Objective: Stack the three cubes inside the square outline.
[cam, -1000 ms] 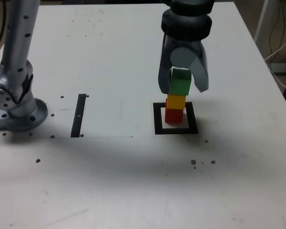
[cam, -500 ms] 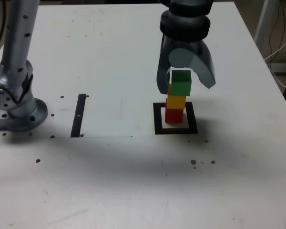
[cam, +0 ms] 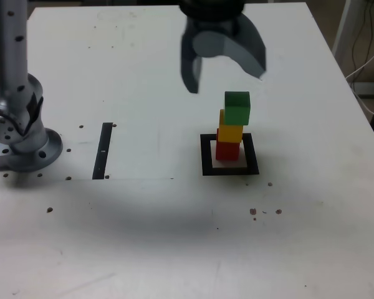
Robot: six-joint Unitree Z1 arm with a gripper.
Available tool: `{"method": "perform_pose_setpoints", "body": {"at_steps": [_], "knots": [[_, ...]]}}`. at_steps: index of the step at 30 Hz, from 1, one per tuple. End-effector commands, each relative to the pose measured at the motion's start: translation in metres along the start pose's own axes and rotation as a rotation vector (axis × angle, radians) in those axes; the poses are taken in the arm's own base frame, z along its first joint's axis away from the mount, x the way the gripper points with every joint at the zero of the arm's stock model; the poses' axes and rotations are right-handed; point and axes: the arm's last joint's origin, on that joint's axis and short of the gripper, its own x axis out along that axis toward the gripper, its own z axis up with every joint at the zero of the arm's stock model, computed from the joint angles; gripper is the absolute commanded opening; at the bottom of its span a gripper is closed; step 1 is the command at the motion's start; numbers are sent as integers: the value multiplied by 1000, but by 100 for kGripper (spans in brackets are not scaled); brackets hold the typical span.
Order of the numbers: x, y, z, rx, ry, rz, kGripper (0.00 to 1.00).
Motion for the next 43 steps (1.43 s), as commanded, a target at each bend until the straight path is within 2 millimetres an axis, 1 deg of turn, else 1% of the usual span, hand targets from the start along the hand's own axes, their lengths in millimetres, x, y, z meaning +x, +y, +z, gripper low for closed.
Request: {"method": "perform_pose_setpoints", "body": {"at_steps": [1,5,8,13,17,24,30,35,43], "knots": [[-3,1,-10,-4,5,6,100],[-1,0,-25,-10,38,16,100],[5,0,-39,-26,78,24,100],[25,-4,-62,-58,156,27,99],[45,-9,-80,-89,194,20,99],[79,-16,-100,-119,242,-9,99],[101,-22,-121,-146,276,-36,99],[116,-25,-131,-161,279,-50,99],[129,-26,-144,-182,261,-57,99]]}}
